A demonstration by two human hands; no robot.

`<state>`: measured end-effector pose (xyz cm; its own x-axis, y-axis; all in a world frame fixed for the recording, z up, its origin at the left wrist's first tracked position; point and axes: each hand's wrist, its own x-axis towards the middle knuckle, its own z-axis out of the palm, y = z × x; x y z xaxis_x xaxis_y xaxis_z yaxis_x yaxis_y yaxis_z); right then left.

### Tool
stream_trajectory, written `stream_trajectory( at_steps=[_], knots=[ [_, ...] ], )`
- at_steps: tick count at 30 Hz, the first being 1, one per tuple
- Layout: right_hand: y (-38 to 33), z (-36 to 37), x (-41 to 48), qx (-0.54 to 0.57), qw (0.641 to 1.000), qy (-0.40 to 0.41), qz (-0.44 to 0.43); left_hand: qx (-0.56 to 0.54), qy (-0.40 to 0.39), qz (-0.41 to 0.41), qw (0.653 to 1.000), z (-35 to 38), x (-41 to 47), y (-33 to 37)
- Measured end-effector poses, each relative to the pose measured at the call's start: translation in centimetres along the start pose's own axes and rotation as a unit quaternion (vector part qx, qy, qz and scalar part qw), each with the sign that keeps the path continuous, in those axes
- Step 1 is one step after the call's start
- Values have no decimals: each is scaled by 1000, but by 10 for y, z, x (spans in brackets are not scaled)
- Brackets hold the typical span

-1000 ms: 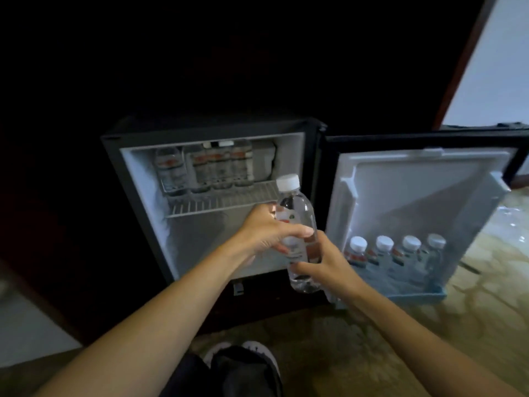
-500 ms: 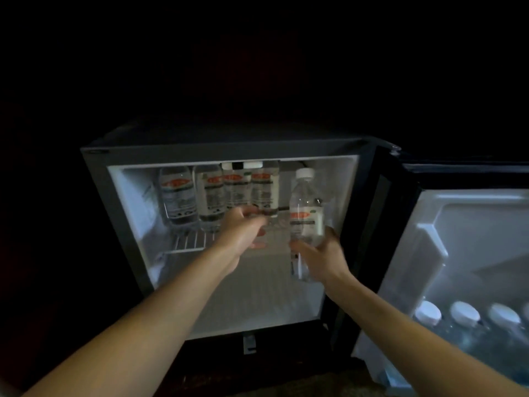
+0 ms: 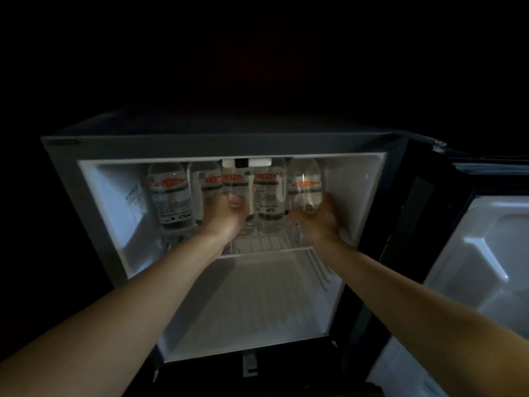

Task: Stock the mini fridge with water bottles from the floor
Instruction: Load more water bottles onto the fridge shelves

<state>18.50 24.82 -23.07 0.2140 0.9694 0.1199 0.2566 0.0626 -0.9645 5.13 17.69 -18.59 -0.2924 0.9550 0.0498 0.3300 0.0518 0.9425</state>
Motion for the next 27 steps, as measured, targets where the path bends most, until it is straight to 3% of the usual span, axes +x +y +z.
stream_trajectory(
  at_steps=[20,27],
  knots=[
    [18,26,37,44,998,-22,-42,58,26,-57,996,-5,14,-20],
    [17,3,-3,-41,996,-77,35,10,5,-64,998,-4,-14,-9]
  ],
)
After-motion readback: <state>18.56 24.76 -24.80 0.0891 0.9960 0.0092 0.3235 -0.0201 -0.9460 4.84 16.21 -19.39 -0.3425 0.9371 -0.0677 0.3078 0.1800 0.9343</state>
